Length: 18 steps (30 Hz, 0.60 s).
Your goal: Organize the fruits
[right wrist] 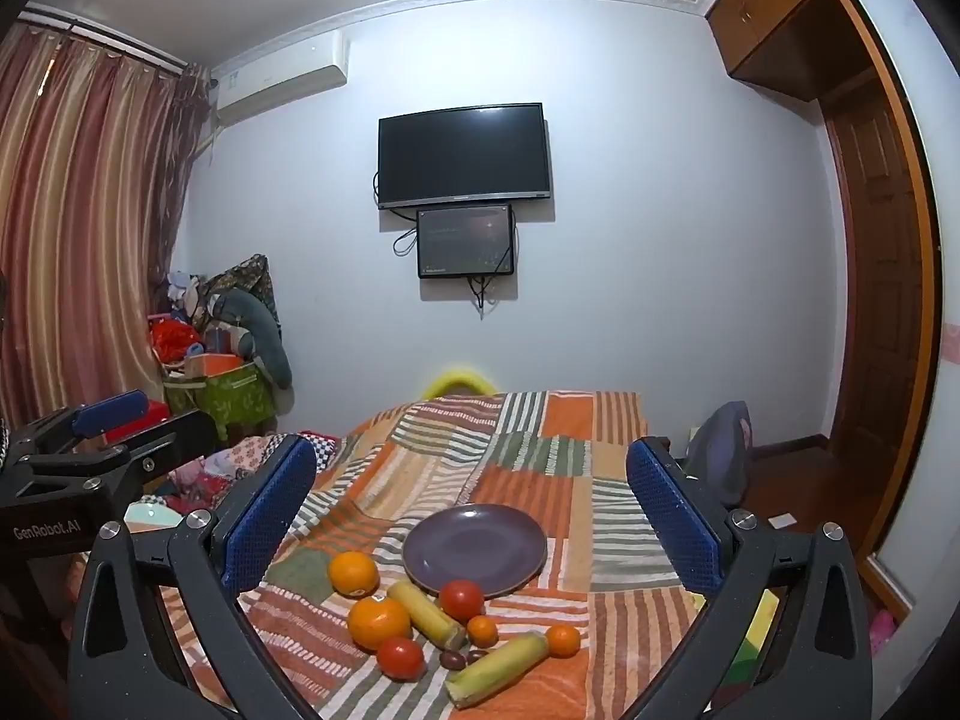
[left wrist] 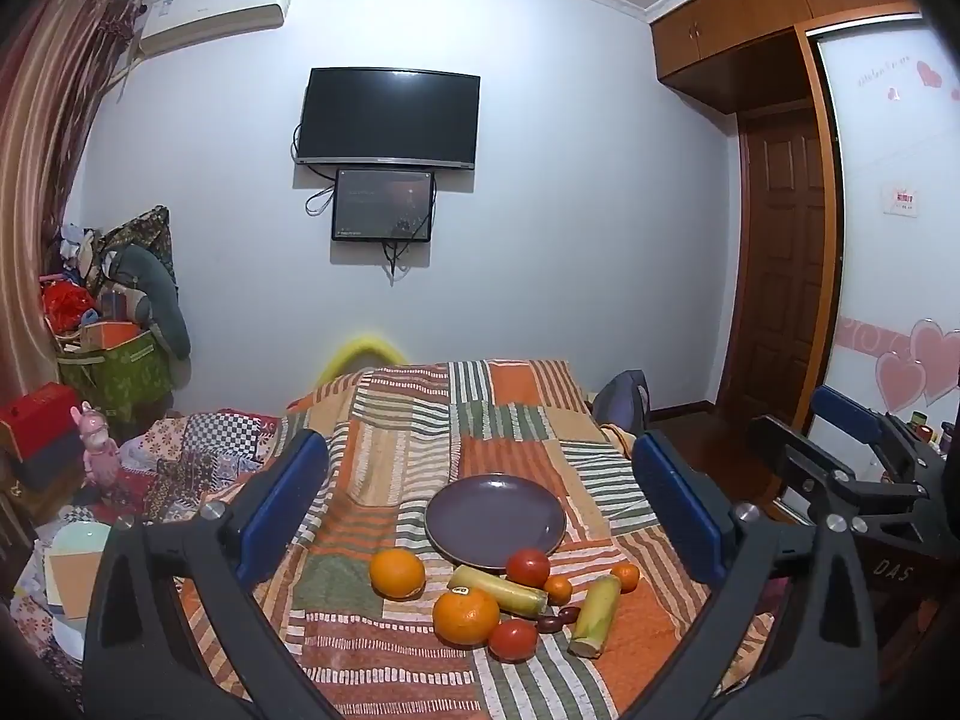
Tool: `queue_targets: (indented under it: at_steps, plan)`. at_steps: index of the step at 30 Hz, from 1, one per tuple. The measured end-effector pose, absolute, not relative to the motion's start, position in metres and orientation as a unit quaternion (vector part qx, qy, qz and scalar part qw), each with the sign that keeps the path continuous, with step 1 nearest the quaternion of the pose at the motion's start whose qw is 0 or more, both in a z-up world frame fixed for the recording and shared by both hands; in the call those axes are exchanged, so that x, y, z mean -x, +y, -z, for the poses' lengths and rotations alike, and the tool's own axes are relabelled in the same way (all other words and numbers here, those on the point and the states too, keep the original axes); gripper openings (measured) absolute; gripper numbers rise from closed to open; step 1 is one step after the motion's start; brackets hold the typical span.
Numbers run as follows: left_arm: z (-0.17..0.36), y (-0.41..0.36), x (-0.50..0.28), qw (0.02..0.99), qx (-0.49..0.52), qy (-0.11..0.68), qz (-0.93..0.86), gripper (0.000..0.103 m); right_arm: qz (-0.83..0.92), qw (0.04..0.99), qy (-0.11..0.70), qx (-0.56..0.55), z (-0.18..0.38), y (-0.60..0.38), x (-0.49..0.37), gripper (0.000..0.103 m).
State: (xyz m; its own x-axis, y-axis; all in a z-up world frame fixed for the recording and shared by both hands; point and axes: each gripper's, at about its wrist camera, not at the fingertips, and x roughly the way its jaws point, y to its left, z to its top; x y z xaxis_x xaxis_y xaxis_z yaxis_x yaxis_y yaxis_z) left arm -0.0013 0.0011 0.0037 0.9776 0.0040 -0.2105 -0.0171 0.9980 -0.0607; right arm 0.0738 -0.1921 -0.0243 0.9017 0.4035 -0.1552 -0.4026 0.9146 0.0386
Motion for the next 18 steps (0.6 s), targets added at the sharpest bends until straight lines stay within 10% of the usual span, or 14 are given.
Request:
queue_targets:
  at_steps: [18]
  plan:
    - [-0.0026,-0.0001,0.0009,0.994,0.028,0.103,-0.008,0.103,-0.203,0.976,0.073,-0.004,0.0207,-0.1934,-0.0694,0.103]
